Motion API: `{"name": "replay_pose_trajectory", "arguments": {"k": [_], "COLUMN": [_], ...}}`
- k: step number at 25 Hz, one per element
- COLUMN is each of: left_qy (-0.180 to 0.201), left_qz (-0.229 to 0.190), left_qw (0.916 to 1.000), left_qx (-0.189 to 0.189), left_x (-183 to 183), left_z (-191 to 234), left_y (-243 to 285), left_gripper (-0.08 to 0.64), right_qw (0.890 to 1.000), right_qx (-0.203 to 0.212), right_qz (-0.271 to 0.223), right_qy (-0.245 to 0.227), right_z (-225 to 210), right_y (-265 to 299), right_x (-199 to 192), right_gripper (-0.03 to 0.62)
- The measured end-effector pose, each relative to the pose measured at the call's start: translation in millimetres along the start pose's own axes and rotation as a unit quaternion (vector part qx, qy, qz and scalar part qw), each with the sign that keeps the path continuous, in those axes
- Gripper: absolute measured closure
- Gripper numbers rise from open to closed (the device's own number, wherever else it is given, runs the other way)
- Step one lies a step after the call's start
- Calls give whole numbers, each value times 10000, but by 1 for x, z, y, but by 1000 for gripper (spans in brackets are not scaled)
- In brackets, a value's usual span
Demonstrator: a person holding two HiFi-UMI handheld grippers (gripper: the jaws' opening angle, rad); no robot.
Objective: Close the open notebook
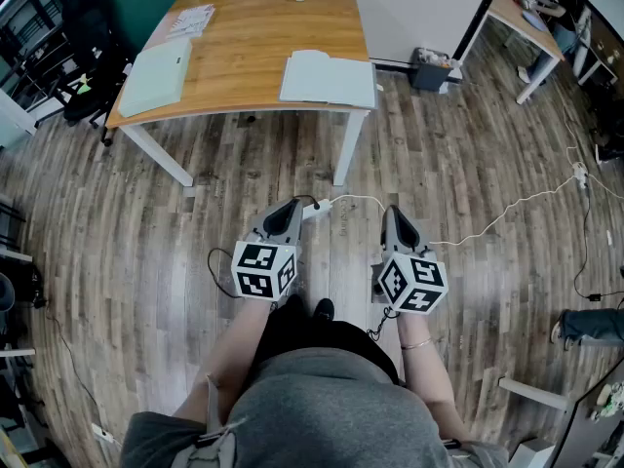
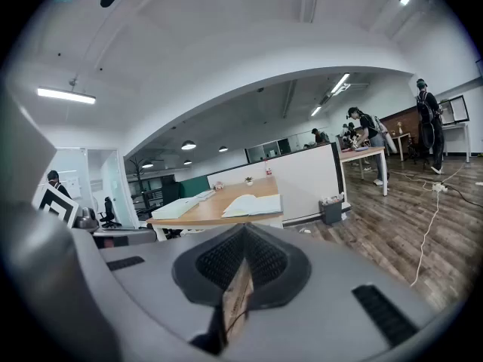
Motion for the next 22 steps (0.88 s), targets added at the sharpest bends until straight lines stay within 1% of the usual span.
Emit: {"name": "replay_pose_trajectory", "arguments": {"k": [5,9,12,15,19,20,21,22], "left_qy": [44,68,62,24,37,54,63,60], "left_qz": [-132,-272,-213,-163,-137,-140,-142,-135], "left_qw": [9999,9996,9998,9999,9999,9999,9999,9999], "left_qx": [23,89,12,-33,-69,-72,-71,-66], "left_x": [9,12,8,5,3,3,3,4], "left_z": [0,-1,-5,-7,-10,-11,-11,-10], "left_y": [-3,-4,-3,-2,-1,0,1,3], "left_gripper": [537,535,532,528,478,467,460,453], "right_qw": [9999,9997,9996,9997,9998,9998,9998,9998], "right_qx": [80,234,165,79,4,15,35,53], "right_qz": [-94,-49,-104,-203,-191,-180,-169,-153], "right_qy": [-51,-95,-195,-125,93,108,117,132], "right_z": [5,9,8,4,-3,-4,-5,-6], "right_y": [1,1,-1,-2,-3,-2,-1,0], "right_x": [5,4,3,6,5,5,5,5], "right_gripper": [591,589,588,586,583,560,522,515]}}
Point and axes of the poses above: the fingertips, and each gripper's own axes: y forward along the fingers, z to its left, x out of its top, the point moved 3 cm from there along -y, backward along the fingers, and after that the axes turned 7 degrees about x, right-handed, at the moved point
